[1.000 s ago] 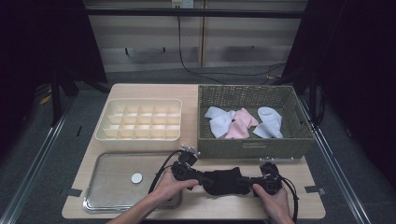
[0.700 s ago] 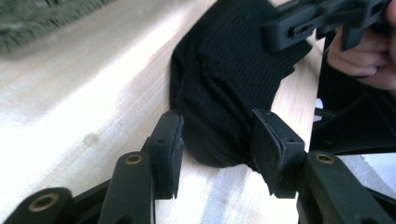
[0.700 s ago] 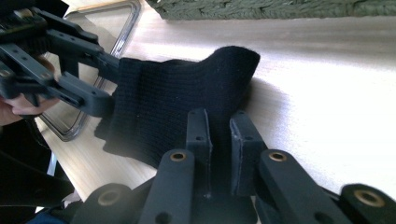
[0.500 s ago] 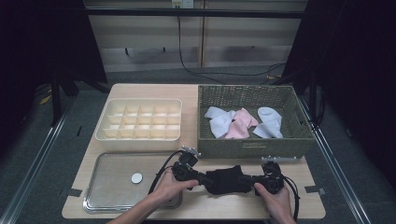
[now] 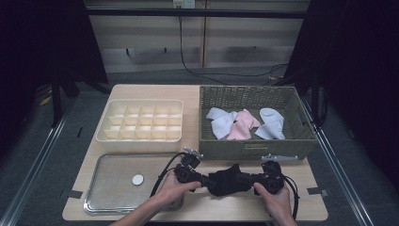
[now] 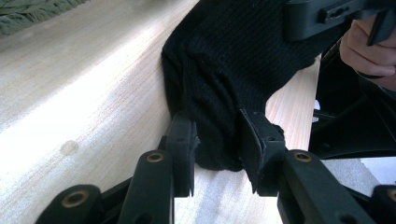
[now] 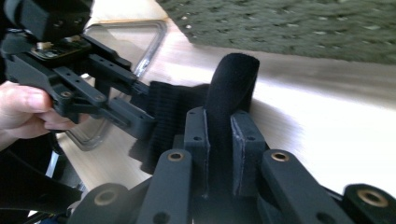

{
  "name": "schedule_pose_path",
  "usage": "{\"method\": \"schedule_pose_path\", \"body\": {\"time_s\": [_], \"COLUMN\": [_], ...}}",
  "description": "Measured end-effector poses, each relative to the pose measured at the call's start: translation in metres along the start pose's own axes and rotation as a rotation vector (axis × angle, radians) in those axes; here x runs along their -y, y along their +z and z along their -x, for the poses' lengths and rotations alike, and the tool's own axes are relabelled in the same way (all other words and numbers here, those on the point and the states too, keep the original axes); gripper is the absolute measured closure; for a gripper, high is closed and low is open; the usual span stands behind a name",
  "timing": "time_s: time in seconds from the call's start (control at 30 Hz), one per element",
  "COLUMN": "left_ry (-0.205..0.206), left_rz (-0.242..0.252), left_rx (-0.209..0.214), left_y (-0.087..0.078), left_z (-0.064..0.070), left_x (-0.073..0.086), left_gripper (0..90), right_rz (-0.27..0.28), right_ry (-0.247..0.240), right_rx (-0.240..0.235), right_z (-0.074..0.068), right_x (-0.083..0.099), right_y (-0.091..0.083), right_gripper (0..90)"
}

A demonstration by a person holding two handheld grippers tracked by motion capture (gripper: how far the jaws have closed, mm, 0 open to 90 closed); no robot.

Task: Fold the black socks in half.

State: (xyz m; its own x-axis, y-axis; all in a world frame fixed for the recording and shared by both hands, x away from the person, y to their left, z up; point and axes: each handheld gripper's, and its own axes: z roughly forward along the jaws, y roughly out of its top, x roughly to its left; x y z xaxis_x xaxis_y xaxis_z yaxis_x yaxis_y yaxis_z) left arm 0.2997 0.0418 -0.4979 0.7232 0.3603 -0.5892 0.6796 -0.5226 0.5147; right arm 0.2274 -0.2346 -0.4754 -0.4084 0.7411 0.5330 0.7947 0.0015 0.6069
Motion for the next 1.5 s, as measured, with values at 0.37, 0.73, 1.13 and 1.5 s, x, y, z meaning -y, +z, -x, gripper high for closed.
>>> {"method": "schedule_pose_path", "body": {"time_s": [0.37,0.73,1.13,1.5], "left_ry": [-0.001,0.003,0.003,-0.003], "left_rz": [-0.004,-0.006,-0.018,0.008], "left_rx": [0.006,-0.009,-0.007,-0.009], "left_y": [-0.001,0.002,0.000,-0.013], "left_z": [-0.001,-0.001,-0.003,-0.010], "left_x": [0.000,-0.001,0.000,0.000], "left_gripper": [66.7,68.7,63.0,69.2], "right_rz": [-0.020,-0.028,-0.061,-0.078], "right_ry": [-0.021,-0.036,-0.069,-0.085], "right_rx": [-0.028,-0.067,-0.098,-0.087], "right_z": [-0.015,-0.021,-0.029,-0.029], "right_x": [-0.003,-0.006,0.000,0.003], "right_y": [0.012,0.025,0.038,0.044], "right_gripper": [79.8,80.3,80.3,80.0]}}
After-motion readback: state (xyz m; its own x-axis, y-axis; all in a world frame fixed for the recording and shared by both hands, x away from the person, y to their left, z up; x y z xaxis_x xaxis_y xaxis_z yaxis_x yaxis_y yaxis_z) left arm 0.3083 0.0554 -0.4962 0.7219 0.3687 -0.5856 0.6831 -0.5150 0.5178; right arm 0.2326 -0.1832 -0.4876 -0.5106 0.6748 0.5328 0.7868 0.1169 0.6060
